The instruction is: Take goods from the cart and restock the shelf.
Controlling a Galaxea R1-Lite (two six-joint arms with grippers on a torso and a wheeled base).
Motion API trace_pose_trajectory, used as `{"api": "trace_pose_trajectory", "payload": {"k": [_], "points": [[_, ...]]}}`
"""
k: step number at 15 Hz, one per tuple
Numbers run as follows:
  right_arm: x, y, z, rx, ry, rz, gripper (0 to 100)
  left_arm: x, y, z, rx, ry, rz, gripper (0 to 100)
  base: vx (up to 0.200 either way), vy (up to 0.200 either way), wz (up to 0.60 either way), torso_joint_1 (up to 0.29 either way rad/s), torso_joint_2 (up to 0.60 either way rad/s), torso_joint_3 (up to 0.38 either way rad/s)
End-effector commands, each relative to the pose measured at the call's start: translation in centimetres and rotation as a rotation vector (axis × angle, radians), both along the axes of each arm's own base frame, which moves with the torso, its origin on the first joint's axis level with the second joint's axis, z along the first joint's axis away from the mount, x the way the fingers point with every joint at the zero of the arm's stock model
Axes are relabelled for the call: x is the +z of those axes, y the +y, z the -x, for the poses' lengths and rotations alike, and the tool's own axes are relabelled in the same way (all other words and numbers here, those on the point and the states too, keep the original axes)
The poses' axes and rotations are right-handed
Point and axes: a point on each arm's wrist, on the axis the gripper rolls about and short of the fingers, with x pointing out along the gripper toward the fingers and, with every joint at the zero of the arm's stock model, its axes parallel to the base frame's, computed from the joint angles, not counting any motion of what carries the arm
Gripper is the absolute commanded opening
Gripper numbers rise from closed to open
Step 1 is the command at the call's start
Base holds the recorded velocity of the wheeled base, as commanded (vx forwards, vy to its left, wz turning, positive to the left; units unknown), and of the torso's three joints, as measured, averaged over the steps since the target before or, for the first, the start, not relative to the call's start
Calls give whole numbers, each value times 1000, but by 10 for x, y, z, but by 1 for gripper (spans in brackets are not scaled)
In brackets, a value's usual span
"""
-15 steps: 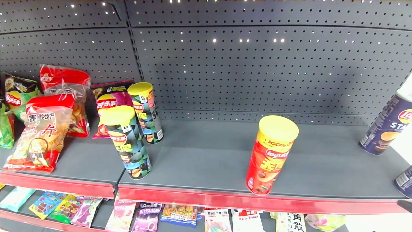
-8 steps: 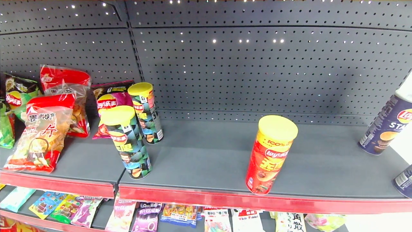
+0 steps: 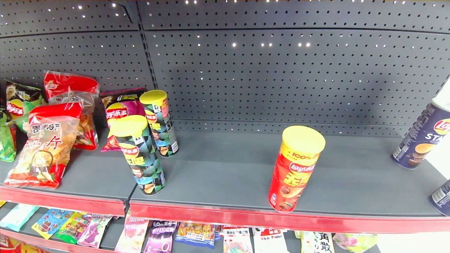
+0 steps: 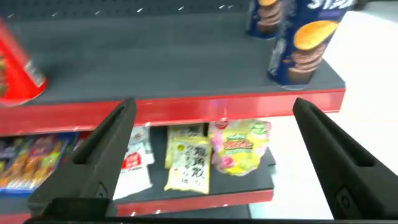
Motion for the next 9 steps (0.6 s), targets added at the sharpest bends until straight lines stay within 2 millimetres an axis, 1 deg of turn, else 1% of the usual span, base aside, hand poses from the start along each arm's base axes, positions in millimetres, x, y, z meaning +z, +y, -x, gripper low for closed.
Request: {"api": "trace_pose_trajectory", "payload": {"k": [1,3,4,5,6,9], "points": [[-2,0,-1,1,-6,28,100,2,0,1,0,-7,1,0,0,0,0,0,0,0],[-1,1,-3,37,11,85,100,4,0,2,0,-16,2,0,0,0,0,0,0,0],[-2,1,-3,55,6,86,100,5,0,2,0,-19,3,0,0,0,0,0,0,0],[-2,3,-3,128,-7,56,100,6,0,2,-1,-33,4,0,0,0,0,0,0,0],[-3,3,-3,150,-9,17,100,7,0,1,-3,-41,6,0,0,0,0,0,0,0],[-3,4,-4,169,-19,6,100,8,0,2,-8,-50,7,0,0,0,0,0,0,0]]}}
